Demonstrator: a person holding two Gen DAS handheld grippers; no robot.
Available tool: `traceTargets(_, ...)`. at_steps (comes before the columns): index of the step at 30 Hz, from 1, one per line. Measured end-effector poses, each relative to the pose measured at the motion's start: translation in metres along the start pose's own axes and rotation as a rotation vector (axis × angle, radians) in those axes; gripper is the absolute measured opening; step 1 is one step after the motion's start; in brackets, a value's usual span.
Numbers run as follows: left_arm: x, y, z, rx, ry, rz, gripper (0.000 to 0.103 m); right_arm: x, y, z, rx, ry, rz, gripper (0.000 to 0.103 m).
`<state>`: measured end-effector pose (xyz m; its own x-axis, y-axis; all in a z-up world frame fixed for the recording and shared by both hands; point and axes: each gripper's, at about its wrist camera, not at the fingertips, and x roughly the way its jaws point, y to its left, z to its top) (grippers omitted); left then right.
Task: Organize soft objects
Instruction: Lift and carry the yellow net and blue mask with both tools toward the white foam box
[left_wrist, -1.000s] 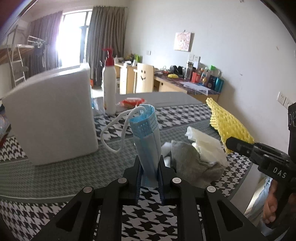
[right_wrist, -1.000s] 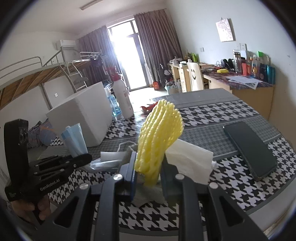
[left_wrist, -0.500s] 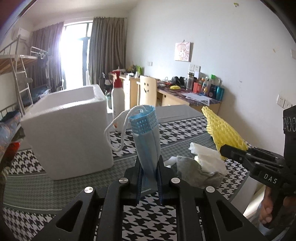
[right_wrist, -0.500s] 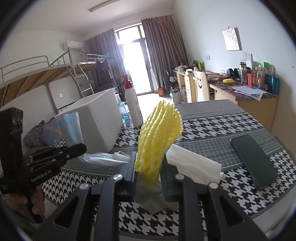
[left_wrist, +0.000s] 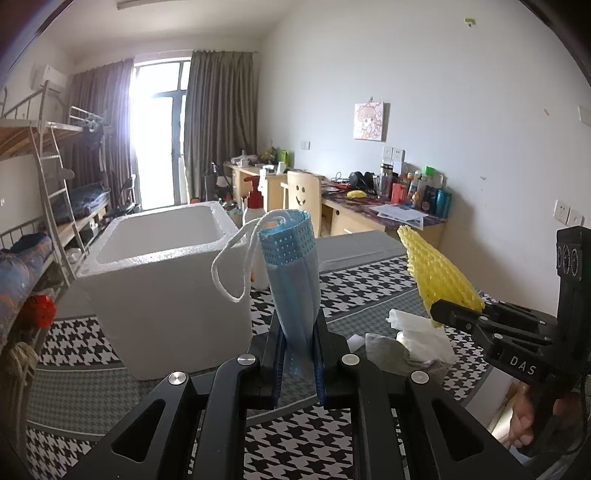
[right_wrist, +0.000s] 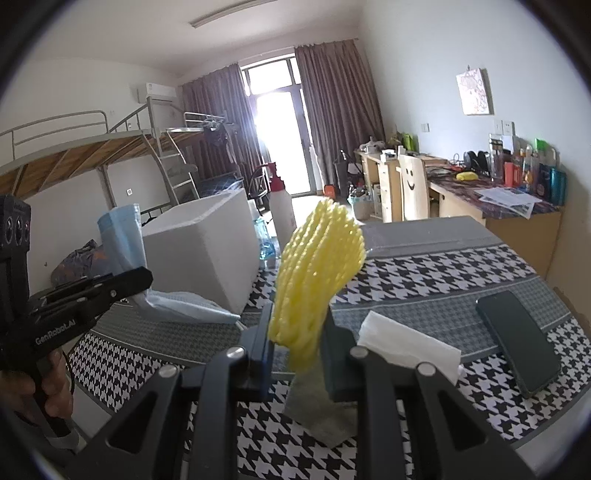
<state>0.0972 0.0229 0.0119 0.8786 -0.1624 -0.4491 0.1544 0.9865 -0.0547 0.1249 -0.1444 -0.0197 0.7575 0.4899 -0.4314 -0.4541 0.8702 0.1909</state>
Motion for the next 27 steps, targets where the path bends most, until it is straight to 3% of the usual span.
traceTargets(15,-0.025,-0.002,0.038,0.054,-0.094,0.008,0.015,-0.011,0.005,0.016,-0.014,-0.051,-0.004,0.026)
traceTargets(27,-0.018,0.006,0.049,0.031,-0.101,0.046,0.015,-0.015,0.013,0.030,-0.056,-0.080,-0.003,0.026)
